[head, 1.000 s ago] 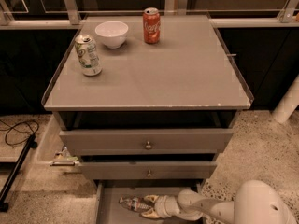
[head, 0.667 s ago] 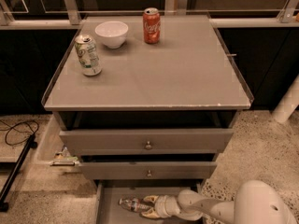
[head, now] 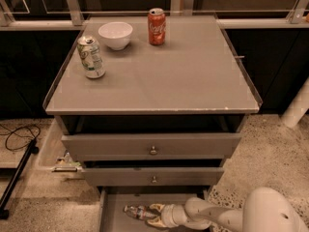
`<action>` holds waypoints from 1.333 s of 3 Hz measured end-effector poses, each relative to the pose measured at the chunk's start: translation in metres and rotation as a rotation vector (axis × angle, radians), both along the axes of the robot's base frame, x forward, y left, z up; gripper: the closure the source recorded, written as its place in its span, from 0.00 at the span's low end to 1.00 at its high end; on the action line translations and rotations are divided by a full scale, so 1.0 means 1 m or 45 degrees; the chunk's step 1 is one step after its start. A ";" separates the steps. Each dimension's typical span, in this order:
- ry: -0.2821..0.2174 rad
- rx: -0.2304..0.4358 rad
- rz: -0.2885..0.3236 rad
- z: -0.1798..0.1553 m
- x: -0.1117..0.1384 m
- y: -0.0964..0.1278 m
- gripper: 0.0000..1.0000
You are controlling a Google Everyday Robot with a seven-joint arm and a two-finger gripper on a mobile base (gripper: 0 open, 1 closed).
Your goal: Pick water bottle from bottom drawer and place on counter
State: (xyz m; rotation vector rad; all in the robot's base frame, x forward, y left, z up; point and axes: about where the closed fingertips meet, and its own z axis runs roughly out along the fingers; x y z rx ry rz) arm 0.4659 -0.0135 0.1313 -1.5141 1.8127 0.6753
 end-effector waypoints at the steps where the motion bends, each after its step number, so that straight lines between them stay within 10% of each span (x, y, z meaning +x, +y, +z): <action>1: 0.005 0.045 0.013 0.022 -0.013 -0.013 1.00; 4: -0.272 0.031 -0.007 0.186 -0.017 -0.089 1.00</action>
Offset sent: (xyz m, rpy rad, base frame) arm -0.0272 -0.0656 0.1252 0.0857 -0.0978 0.0224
